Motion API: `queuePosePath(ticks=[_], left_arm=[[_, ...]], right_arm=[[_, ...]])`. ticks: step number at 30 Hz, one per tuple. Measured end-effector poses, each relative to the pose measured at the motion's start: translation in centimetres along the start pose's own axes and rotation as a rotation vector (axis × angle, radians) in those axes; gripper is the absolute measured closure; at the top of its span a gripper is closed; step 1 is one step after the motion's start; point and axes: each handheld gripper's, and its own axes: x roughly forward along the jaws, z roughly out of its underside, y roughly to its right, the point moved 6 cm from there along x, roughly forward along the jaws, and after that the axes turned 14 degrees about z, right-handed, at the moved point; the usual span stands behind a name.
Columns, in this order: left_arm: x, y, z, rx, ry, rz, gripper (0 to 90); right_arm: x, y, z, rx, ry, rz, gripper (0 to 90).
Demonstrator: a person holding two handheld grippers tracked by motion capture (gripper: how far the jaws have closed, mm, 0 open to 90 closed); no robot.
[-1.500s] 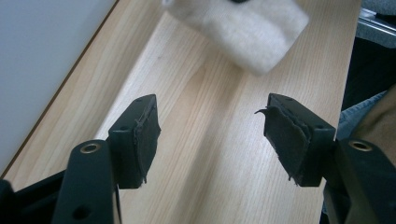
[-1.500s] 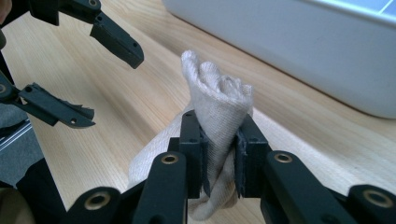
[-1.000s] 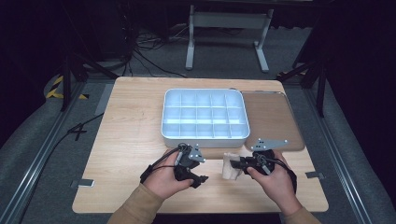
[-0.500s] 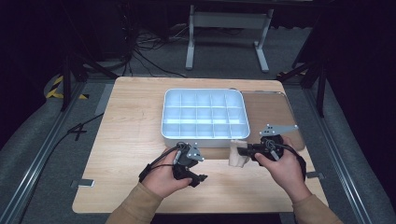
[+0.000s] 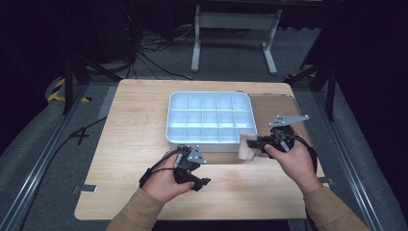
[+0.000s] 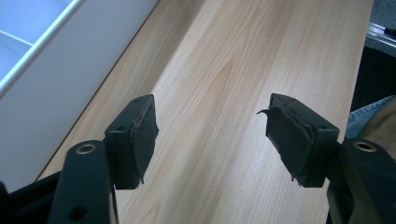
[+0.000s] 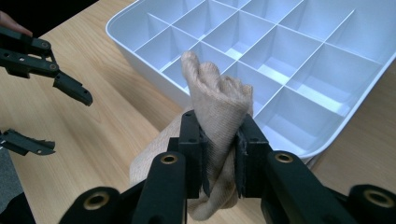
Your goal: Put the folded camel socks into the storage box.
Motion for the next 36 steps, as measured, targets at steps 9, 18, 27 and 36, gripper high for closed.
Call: queuePosePath(ticks=[9, 18, 27, 36], left_arm=[[-0.7, -0.2, 0.6, -0.018, 0.012, -0.015, 34.5], [-1.8, -0.4, 1.6, -0.051, 0.035, -0.039, 34.4], [-3.1, -0.7, 3.3, -0.098, 0.045, -0.072, 34.4], [-4.4, -0.6, 5.2, -0.141, 0.056, -0.110, 34.4]], right_arm=[[1.0, 2.0, -1.0, -0.028, -0.038, 0.024, 76.0], [1.8, 3.4, -2.0, -0.012, -0.057, 0.040, 75.8], [2.8, 4.0, -3.0, -0.042, -0.060, 0.044, 75.5], [3.8, 4.5, -4.3, -0.186, -0.085, 0.053, 75.4]])
